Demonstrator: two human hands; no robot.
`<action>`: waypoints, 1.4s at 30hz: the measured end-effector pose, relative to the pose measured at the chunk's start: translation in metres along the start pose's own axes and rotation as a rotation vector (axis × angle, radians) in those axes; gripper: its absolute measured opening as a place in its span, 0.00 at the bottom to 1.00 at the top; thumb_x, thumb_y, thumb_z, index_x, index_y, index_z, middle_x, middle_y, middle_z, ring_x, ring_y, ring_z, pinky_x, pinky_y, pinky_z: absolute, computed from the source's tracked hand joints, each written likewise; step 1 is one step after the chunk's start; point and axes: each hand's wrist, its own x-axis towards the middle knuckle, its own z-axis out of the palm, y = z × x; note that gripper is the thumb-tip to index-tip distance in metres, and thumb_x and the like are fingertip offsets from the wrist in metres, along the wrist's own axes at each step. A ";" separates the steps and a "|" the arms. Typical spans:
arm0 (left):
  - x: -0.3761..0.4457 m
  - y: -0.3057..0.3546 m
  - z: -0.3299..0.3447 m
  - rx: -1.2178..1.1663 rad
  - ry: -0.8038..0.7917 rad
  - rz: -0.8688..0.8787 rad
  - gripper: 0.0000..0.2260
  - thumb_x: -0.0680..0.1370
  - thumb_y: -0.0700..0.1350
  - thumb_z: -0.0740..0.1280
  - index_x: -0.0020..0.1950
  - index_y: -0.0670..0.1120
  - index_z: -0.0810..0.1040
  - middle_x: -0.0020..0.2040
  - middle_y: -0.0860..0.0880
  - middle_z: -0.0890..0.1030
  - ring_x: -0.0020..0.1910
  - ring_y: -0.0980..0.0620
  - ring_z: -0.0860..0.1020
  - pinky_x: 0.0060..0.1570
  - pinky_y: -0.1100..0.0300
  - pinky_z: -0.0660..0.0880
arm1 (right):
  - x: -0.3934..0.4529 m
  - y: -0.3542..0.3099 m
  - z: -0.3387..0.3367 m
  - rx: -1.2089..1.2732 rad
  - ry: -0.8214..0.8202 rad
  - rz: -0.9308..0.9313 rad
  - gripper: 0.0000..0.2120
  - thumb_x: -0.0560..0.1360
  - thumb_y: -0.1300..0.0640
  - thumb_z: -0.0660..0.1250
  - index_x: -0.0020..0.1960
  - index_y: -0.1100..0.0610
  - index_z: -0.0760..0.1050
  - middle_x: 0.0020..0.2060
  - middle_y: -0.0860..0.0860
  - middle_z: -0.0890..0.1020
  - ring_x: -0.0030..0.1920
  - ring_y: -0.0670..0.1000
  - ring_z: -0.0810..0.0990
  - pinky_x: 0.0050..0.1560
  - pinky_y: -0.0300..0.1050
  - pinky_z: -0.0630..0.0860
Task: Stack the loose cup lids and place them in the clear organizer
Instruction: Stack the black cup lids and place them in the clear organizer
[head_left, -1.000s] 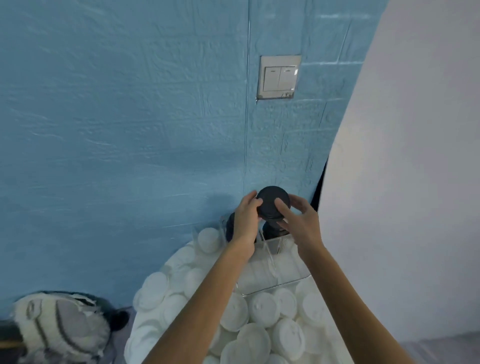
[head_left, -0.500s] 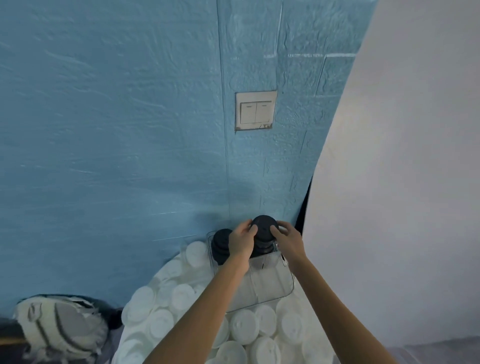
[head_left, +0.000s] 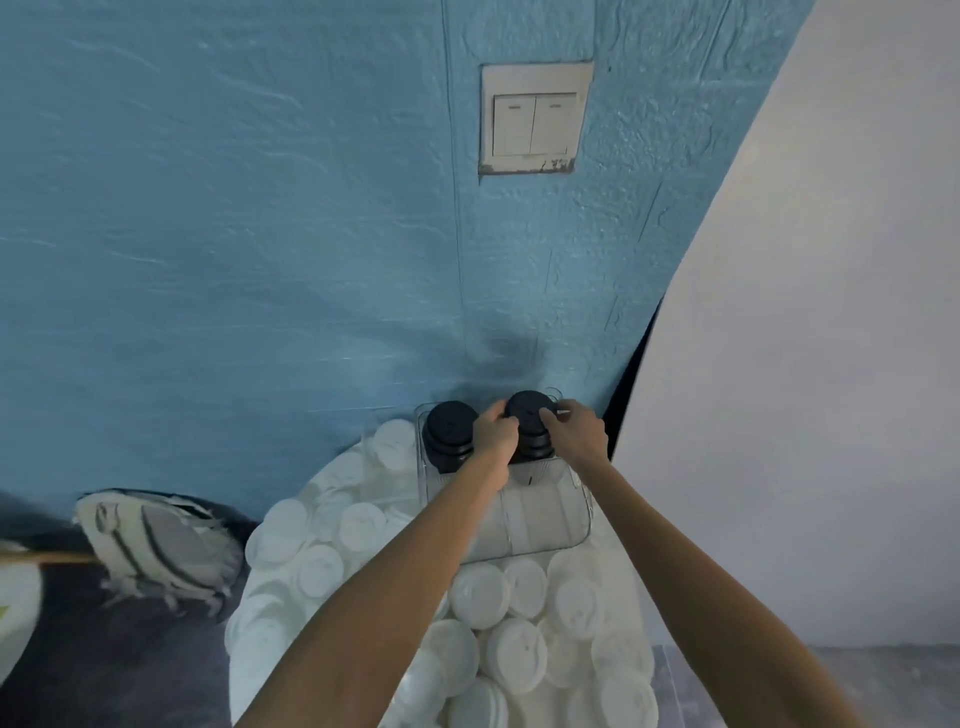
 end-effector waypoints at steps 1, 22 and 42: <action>0.002 -0.001 0.001 0.010 -0.008 -0.001 0.21 0.83 0.34 0.60 0.76 0.45 0.72 0.70 0.42 0.78 0.71 0.38 0.74 0.71 0.46 0.71 | 0.001 0.000 0.002 -0.045 0.005 -0.017 0.20 0.81 0.48 0.66 0.69 0.56 0.76 0.59 0.54 0.84 0.60 0.57 0.81 0.59 0.49 0.75; 0.023 -0.011 0.016 0.203 -0.091 -0.081 0.19 0.82 0.35 0.54 0.72 0.41 0.73 0.60 0.42 0.81 0.48 0.48 0.79 0.40 0.59 0.74 | 0.007 -0.013 0.018 -0.619 -0.047 -0.190 0.12 0.81 0.59 0.66 0.64 0.58 0.71 0.60 0.58 0.72 0.52 0.63 0.81 0.40 0.51 0.72; 0.023 -0.034 0.015 0.754 -0.034 0.312 0.21 0.84 0.44 0.61 0.78 0.43 0.67 0.72 0.43 0.76 0.70 0.41 0.74 0.66 0.48 0.73 | 0.010 0.008 0.005 -0.649 -0.118 -0.186 0.04 0.81 0.58 0.66 0.53 0.53 0.79 0.46 0.54 0.83 0.49 0.59 0.84 0.39 0.47 0.75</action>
